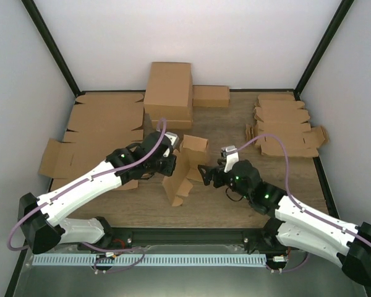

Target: Fold the paper box

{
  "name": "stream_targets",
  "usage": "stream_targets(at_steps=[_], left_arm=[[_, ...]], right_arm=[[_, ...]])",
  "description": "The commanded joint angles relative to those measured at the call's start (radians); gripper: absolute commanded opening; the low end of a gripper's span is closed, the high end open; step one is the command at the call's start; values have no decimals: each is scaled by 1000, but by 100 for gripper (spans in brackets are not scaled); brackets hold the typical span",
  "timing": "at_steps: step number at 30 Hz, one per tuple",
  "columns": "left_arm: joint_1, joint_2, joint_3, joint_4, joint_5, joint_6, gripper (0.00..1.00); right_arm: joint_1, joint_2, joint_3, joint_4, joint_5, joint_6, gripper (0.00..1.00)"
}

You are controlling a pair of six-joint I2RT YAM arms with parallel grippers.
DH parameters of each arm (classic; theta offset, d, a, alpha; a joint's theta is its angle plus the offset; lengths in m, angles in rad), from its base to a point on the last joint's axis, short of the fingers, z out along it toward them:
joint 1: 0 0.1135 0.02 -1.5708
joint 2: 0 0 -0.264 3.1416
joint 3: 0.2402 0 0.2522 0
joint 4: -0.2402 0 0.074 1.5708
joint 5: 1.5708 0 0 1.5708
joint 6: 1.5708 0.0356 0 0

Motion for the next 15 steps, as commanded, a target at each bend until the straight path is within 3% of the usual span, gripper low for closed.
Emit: stream_targets(at_steps=[1,4,7,12,15], left_arm=[[-19,-14,-35,10,-44,-54,7],[-20,-26,-62,61,34,-43,12],[-20,-31,-80,93,75,-43,28],[-20,-36,-77,136,115,-34,33],[-19,-25,-62,150,155,-28,41]], right_arm=[[5,50,92,-25,49,-171,100],[5,91,97,-1,84,-199,100],[5,124,86,43,135,-199,100],[6,158,51,145,213,-205,100],[6,185,57,178,246,-198,97]])
